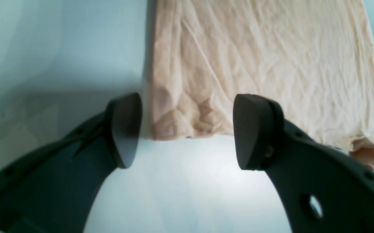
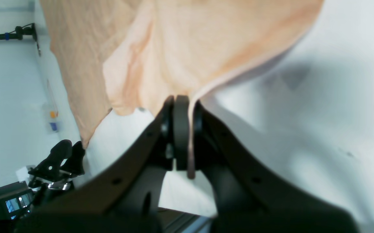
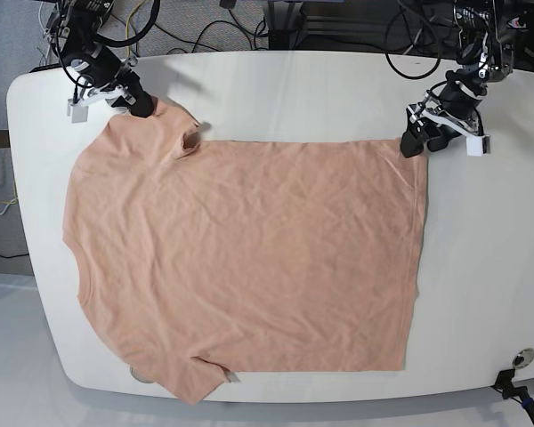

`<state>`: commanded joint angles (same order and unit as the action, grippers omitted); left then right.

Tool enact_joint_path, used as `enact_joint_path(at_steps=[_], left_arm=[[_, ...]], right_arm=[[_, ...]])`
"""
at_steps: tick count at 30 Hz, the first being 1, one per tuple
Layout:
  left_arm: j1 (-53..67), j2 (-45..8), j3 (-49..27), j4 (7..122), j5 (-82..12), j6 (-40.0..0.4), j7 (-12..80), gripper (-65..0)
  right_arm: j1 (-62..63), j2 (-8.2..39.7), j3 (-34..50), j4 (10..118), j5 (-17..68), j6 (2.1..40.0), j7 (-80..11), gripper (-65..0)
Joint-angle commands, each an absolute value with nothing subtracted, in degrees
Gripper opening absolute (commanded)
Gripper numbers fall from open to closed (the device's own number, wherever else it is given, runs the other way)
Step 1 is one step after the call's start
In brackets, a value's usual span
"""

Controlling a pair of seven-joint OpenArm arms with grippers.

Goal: Fold the T-shirt properly
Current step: 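Lower the left gripper onto the hem corner and close it, then lift the held shirt edge with both grippers and lay it across the shirt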

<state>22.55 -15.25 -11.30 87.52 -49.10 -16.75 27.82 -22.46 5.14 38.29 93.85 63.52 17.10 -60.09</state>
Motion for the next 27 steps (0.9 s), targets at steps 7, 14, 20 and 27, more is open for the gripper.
enact_joint_path(at_steps=[7,14,20,27], left_arm=[[21.49,-15.08,-8.48,85.85,-49.19,-16.66,27.82,-22.8],[21.49,-15.08,-10.77,86.29,-49.27,-16.66,27.74,-23.0],[20.53,-15.25,-12.62,86.29,-49.27,-16.66,27.74,-23.3],[19.82,-15.25,-12.62,86.29,-49.27,-16.66,27.74,-41.5]], right_arm=[[-22.64,5.05,38.29,93.93,63.52,17.10,-60.09,-65.0],[-22.64,5.05,38.29,93.93,63.52,17.10,-60.09,-65.0],[-22.64,5.05,38.29,93.85,63.52,17.10,-60.09,-65.0],[-22.64,5.05,38.29,93.85,63.52,17.10,-60.09,-65.0]])
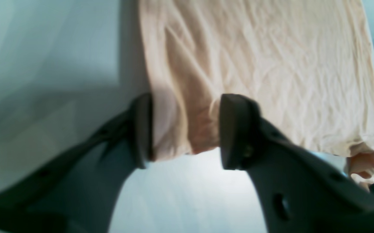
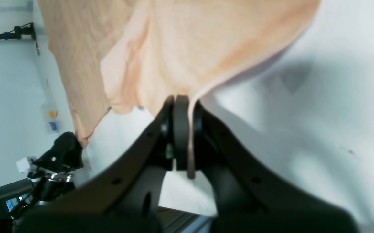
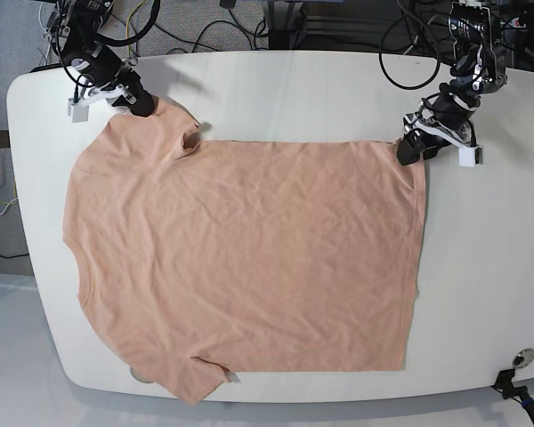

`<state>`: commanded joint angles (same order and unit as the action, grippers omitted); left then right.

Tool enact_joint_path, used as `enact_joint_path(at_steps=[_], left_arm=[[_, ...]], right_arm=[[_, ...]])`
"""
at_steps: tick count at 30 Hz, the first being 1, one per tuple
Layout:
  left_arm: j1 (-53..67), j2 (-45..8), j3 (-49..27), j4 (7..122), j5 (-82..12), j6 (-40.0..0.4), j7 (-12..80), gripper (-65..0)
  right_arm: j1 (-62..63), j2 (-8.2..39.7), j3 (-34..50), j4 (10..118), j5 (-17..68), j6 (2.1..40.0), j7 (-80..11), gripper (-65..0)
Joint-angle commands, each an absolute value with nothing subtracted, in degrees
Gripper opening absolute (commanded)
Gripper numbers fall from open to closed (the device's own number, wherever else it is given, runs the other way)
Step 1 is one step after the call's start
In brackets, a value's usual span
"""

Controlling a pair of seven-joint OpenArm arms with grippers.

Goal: Fold the T-shirt properly
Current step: 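Lift the held shirt edge with both grippers and lay it across the shirt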

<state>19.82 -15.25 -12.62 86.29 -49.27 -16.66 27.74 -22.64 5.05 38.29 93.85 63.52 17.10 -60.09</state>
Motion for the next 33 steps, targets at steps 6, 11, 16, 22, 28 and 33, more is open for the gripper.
enact_joint_path(at_steps=[6,11,16,22,28,33], left_arm=[[18.86,-15.25,-12.26,86.02,-49.36,-16.66,27.82,-41.7],[18.68,-15.16,-12.18,85.93,-49.36,-16.66,27.82,-41.6],[18.68,-15.16,-10.51,85.85,-49.19,-16.75,27.91,-41.6],[18.68,-15.08,-9.01,85.85,-49.27,-16.75,27.91,-42.2],[18.68,-15.08,-9.19,85.85,-49.19,-16.75,27.65,-43.9],[18.59,-15.08,-9.27,85.93,-49.27,-16.75,27.56,-65.0]], right_arm=[[-22.64,5.05,38.29,93.85,63.52,17.10,-60.09,-65.0],[-22.64,5.05,38.29,93.85,63.52,17.10,-60.09,-65.0],[-22.55,5.05,38.29,93.85,63.52,17.10,-60.09,-65.0],[-22.46,5.05,38.29,93.85,63.52,17.10,-60.09,-65.0],[-22.55,5.05,38.29,93.85,63.52,17.10,-60.09,-65.0],[-22.55,5.05,38.29,93.85,63.52,17.10,-60.09,-65.0]])
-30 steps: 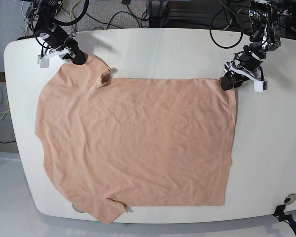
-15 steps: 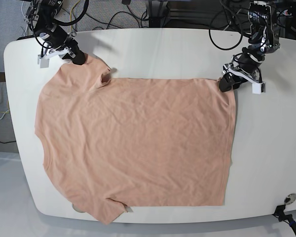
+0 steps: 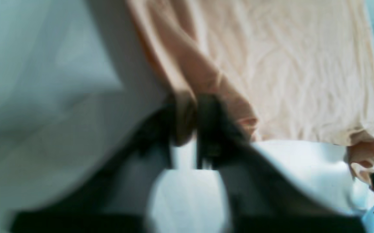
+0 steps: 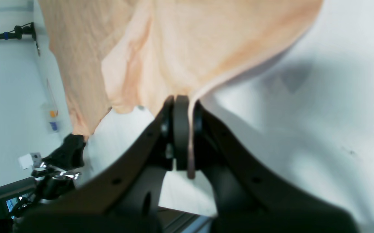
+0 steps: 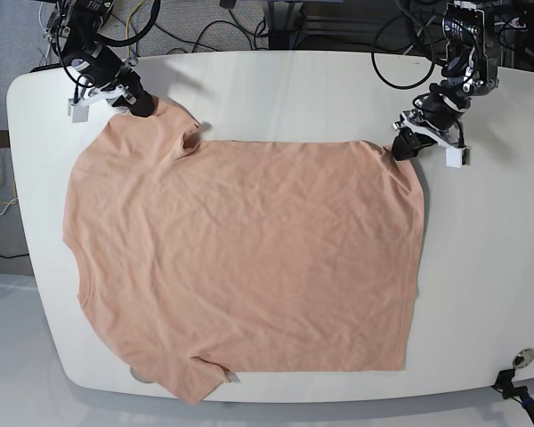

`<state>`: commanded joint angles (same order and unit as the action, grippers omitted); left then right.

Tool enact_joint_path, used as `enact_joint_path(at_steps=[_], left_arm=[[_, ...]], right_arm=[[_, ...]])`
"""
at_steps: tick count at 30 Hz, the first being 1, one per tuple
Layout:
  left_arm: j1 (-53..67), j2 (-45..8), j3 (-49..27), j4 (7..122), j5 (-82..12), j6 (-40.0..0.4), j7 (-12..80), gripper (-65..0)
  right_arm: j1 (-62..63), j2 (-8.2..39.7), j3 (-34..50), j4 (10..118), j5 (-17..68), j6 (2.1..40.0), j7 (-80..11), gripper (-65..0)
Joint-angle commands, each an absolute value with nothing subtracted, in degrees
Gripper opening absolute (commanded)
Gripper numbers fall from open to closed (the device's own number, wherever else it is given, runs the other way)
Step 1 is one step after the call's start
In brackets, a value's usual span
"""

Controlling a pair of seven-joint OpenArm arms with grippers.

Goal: Fold the T-shirt properly
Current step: 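Lift the held shirt edge with both grippers and lay it across the shirt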

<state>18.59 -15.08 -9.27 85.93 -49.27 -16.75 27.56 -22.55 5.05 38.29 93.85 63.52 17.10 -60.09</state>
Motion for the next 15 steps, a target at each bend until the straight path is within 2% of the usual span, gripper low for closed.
enact_joint_path(at_steps=[8,15], left_arm=[[18.77,-15.25,-9.27,86.55,-49.45,-16.75,27.65,-65.0],[22.55,-17.10,-9.36,93.93,-49.45,-16.75,27.82,-65.0]], right_arm=[[-22.64,4.97,38.29,94.11,64.04,17.45,-60.18,-65.0],[-26.15,3.30,38.29,103.43,64.04,17.54,-60.26,-65.0]])
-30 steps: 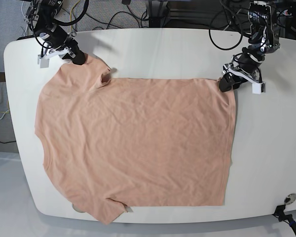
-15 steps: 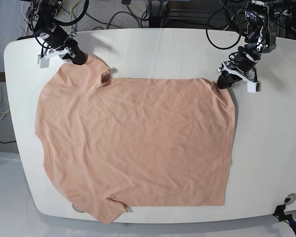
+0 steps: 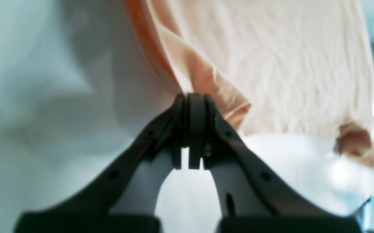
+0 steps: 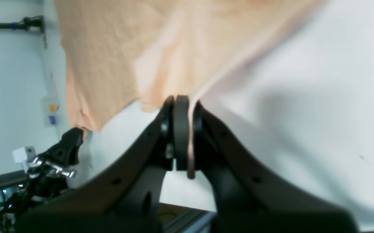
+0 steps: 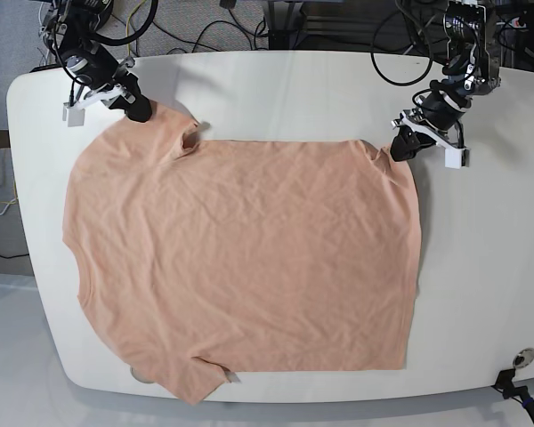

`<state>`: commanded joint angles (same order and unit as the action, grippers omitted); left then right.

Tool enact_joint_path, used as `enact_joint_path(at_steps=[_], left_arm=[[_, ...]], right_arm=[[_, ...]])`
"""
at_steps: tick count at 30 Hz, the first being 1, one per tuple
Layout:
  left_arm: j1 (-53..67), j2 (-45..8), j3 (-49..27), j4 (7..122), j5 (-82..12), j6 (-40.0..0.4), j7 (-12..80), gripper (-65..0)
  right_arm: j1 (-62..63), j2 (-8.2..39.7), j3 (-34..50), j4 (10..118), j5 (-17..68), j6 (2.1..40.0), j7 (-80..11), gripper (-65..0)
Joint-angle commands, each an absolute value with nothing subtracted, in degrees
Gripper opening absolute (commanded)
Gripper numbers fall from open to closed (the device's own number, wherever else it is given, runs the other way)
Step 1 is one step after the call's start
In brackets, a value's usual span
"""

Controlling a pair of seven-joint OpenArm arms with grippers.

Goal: Fold the T-shirt properly
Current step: 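Lift the held shirt edge with both grippers and lay it across the shirt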

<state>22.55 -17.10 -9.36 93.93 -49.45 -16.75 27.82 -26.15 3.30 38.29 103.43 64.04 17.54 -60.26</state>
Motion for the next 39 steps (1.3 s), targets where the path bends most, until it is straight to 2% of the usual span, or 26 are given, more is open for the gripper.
enact_joint_path(at_steps=[4,8,19,24,27,33,39], left_arm=[[26.07,-18.51,-9.36,97.54,-49.54,-16.75,27.82,-65.0],[29.49,-20.00,-9.80,99.91,-49.54,-16.75,27.82,-65.0],[41.71,-20.79,-18.51,108.35,-49.54,-16.84,27.91,-65.0],[44.62,-20.53,-19.82,108.88,-49.63,-16.84,27.91,-65.0],[43.82,-20.44,-19.82,108.88,-50.95,-16.84,27.74,-65.0],[33.45,-20.70,-19.65,108.18,-54.90,-16.84,28.00,-65.0],[20.97,-20.35,-19.47,101.32,-55.08,-16.84,35.65,-65.0]], right_arm=[[-29.49,2.86,38.20,105.01,64.57,17.63,-60.26,-65.0],[-33.19,2.86,38.11,105.80,68.53,17.63,-60.26,-65.0],[-41.80,2.77,38.11,111.87,69.05,17.63,-60.26,-65.0],[-44.00,3.47,38.20,111.87,77.49,17.54,-60.35,-65.0],[-42.07,5.58,38.20,111.87,79.96,17.10,-60.35,-65.0],[-35.12,7.78,38.29,111.16,81.10,17.10,-60.35,-65.0],[-26.77,8.40,38.11,104.48,81.01,17.19,-60.35,-65.0]])
